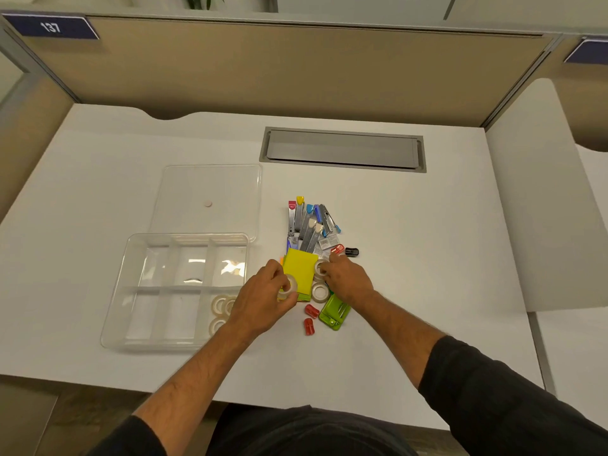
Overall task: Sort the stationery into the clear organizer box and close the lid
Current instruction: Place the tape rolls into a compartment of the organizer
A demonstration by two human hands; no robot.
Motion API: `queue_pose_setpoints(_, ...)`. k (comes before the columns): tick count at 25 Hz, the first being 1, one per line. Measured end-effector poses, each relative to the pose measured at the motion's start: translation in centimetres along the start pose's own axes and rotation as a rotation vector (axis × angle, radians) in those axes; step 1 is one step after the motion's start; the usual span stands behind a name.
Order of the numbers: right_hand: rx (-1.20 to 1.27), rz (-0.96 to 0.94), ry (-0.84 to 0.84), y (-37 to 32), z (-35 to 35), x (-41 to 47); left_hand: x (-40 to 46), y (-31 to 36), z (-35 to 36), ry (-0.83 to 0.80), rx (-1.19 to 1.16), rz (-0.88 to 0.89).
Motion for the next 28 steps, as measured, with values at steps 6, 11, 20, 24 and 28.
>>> queue_pose_setpoints(6, -0.088, 0.034, -0.028, -0.5, 1.0, 0.3, -1.5, -1.9, -0.2, -0.003, -0.031, -0.067)
queue_pose_setpoints(11, -0.112, 0.114, 0.007, 0.1, 0.0, 0.1, -1.9, -2.0, -0.5, 0.025, -0.049, -0.066)
queue_pose_setpoints(20, -0.078, 0.015, 0.052, -0.9, -0.3, -0.4, -1.9, -1.6, -0.7, 0.037, -0.073, -0.052)
queue_pose_setpoints(24, 0.012, 0.031, 0.079, -1.2, -1.1, -1.1, -2.0, -1.7, -0.9, 0.045, -0.091, -0.033)
queue_pose_setpoints(28, 0.161, 0.060, 0.105, -2.0, -1.4, -2.1, -2.6, -2.2, -1.6, 0.054, -0.083, 0.014)
Point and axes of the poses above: each hand's wrist, its own x-axis towards the middle knuckle, its own z-axis out of the palm, y = z × x, the point moved 7 cm from there along x, towards the middle knuckle, and after that the axes turned 11 degrees about x, right-handed, at the moved point
